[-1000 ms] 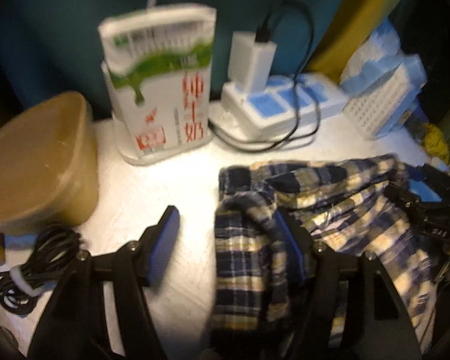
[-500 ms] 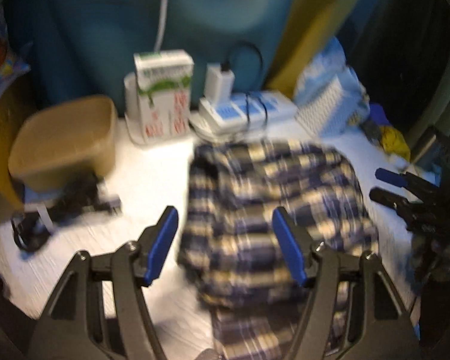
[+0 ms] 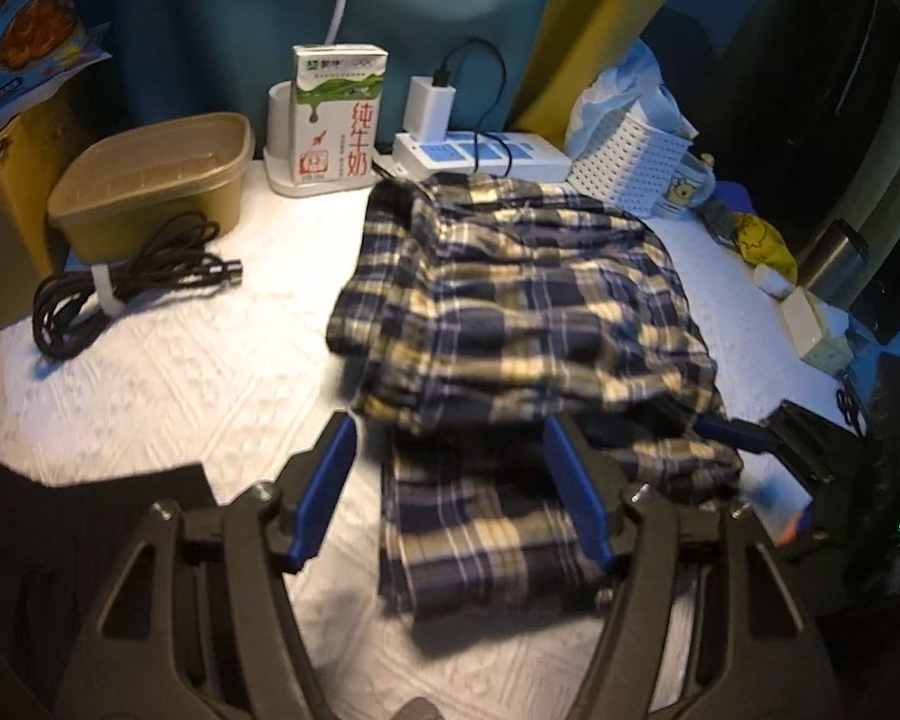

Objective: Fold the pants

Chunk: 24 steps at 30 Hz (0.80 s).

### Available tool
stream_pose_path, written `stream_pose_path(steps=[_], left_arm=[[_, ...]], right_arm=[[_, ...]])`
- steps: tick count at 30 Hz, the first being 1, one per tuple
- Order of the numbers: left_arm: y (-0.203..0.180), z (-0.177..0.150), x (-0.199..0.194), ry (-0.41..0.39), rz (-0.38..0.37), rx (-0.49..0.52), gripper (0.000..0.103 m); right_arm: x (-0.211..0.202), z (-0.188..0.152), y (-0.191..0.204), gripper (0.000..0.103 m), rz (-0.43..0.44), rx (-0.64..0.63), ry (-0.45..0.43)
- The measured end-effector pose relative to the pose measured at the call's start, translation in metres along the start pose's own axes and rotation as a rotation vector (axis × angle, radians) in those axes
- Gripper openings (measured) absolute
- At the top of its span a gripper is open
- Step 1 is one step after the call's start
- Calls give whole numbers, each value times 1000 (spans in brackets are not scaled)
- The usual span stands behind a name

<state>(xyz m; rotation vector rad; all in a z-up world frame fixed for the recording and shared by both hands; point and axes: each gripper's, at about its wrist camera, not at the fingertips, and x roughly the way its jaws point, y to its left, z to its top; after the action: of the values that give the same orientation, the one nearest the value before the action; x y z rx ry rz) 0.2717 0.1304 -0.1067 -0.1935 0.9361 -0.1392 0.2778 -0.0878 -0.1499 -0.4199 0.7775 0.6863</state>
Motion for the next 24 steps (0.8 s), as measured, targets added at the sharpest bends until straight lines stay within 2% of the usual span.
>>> stream_pose_path(steps=[1,2,3,4,8,12,15,17,20,24], left_arm=[[1,-3,0,5,0,-4,66],[1,-6,0,12,5,-10,66],[2,-8,0,17,7,-15,66],[2,-12,0,24,4,-21,66],[-1,-25,7,55,-12,-22,66],[0,-41,24,107,-2,-36,66],[-1,-46,22,96,19,-18,66],[1,-45,19,99,15,-36,66],[6,-44,9,81,18,-48,66],[5,-45,-3,32,-39,-34,66]], right_arm=[[2,-2,-3,61,-3,19,-3],[1,-3,-6,48,-3,35,-5],[-2,-3,-10,42,5,53,-17],[-6,-3,-13,30,29,66,-32],[-10,-10,-15,10,22,47,-19],[-17,-14,-15,8,15,30,-12],[-26,-19,-10,9,15,0,-13],[-32,-21,-15,15,41,41,-20],[-44,-24,-21,16,75,87,-41],[-52,-20,-15,19,117,100,-61]])
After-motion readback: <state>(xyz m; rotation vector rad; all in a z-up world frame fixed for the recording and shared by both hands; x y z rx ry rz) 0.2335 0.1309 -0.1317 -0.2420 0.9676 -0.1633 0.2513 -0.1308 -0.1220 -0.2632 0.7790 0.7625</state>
